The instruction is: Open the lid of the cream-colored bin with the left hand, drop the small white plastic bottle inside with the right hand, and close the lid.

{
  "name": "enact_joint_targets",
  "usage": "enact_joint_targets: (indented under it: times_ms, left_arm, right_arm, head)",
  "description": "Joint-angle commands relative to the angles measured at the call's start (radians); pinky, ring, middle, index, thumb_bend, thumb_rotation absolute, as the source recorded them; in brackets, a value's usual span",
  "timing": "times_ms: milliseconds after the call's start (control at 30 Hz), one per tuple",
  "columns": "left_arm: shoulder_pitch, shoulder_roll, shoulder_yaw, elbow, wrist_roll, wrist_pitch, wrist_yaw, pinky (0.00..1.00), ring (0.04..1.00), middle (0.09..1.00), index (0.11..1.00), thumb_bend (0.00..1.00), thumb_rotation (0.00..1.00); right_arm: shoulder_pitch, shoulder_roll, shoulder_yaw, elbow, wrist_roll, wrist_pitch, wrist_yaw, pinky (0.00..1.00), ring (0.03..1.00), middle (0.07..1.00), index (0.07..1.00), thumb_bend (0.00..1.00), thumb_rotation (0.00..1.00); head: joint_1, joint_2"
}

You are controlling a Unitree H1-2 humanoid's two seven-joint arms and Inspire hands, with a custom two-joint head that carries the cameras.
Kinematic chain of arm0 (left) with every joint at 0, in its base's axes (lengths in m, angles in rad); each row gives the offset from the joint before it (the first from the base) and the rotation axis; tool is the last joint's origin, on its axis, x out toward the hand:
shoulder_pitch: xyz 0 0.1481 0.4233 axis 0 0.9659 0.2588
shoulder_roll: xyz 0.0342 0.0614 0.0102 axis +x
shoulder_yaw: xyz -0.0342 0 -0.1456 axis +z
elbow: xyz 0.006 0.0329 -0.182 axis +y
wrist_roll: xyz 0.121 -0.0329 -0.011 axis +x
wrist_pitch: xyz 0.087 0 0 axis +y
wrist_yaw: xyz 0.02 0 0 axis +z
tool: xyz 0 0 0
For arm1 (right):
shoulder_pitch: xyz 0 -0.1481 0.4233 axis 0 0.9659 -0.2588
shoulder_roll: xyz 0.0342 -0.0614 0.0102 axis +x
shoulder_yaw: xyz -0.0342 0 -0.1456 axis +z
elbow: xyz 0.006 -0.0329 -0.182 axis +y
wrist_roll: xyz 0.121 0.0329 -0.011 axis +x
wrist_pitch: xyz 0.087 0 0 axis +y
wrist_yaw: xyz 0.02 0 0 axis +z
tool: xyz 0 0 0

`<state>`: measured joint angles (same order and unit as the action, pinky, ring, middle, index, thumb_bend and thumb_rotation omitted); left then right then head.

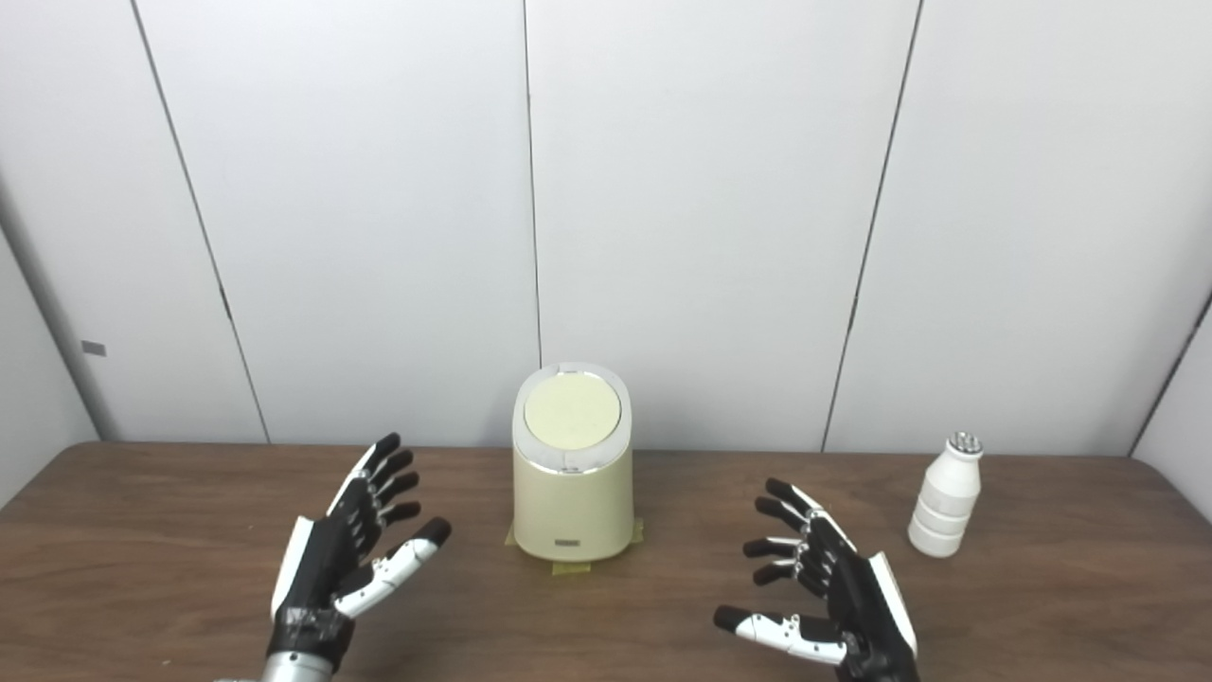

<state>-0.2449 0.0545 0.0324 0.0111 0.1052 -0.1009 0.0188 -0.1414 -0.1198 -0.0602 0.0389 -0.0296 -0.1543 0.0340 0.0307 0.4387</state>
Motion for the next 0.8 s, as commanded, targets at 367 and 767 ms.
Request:
enact_joint_targets:
  times_ms: [367,767]
  left_arm:
    - [-0.281,0.009,-0.038,0.063,0.1,0.105,0.046,0.97,0.999,0.982,0.999,0.87,0.23]
    - [-0.49,0.043,-0.138,0.306,0.351,0.152,0.165,0.9,1.0,1.0,1.0,0.99,0.4]
  right_arm:
    - [-0.031,-0.01,-0.001,-0.02,-0.015,-0.037,-0.004,0.52,0.634,0.816,0.842,0.74,0.07]
    - [-0.028,0.009,-0.009,-0.019,-0.022,-0.045,-0.028,0.52,0.628,0.814,0.829,0.7,0.13]
  head:
    - [0.0,-0.006]
    - [-0.014,-0.021]
